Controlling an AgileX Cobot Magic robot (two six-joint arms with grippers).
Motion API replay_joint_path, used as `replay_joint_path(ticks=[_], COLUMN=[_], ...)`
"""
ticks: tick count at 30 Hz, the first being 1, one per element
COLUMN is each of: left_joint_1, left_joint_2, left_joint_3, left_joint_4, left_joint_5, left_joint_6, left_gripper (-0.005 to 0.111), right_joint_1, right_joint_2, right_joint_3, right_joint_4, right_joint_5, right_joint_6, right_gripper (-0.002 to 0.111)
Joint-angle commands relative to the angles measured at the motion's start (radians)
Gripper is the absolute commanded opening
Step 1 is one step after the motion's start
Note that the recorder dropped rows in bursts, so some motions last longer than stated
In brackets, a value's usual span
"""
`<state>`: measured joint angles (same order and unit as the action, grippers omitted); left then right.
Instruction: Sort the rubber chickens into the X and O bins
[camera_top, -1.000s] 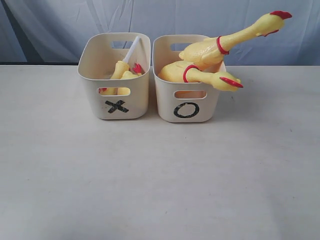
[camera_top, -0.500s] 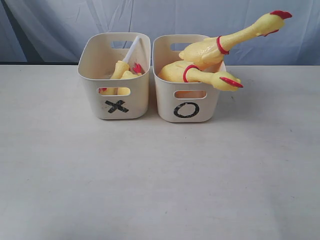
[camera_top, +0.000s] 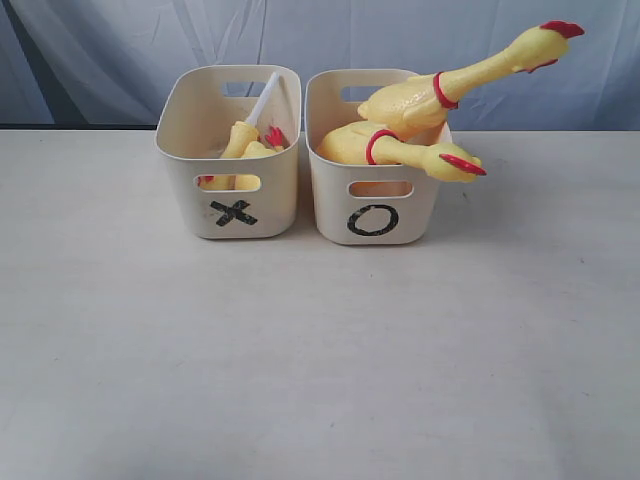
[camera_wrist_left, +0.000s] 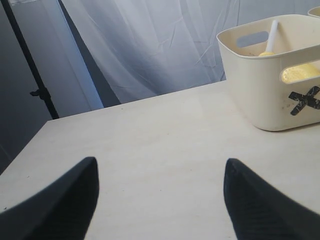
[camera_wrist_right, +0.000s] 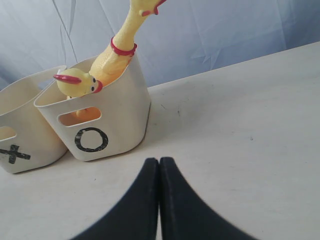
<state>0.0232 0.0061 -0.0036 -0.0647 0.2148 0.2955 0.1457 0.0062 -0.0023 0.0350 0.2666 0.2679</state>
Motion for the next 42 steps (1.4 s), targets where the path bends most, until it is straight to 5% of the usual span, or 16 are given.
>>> replay_joint_path(ticks=[1,13,20,38,42], left_joint_1=[0.004,0.004,0.004,0.004,0.004], left_joint_2=[-0.006,-0.006,-0.006,-0.006,-0.006], left_joint_3=[0.004,0.004,0.004,0.004,0.004], left_joint_4=[-0.002,0.022,0.088,0.086,0.082], left_joint_5=[0.006,0.012,-0.029,-0.006,-0.001], left_joint_6=[-0.001,-0.001,0.002,-0.004,-0.004], left_gripper=[0.067,0.064,0.001,0.000,0.000], right_joint_1=[-0.005,-0.005,-0.005,-0.005,-0.005], right_joint_2=[-0.006,-0.006,-0.006,-0.006,-0.006], right_joint_3=[0.002,0.002,0.002,0.002,0.002], right_joint_4=[-0.005,-0.005,-0.005,-0.007,-0.007], right_joint_5=[-0.002,-0.002,-0.002,0.017,0.015], right_joint_6=[-0.005,-0.005,-0.005,-0.010,-0.138], right_gripper=[-0.001,-0.001,-0.001,-0.001,-0.001])
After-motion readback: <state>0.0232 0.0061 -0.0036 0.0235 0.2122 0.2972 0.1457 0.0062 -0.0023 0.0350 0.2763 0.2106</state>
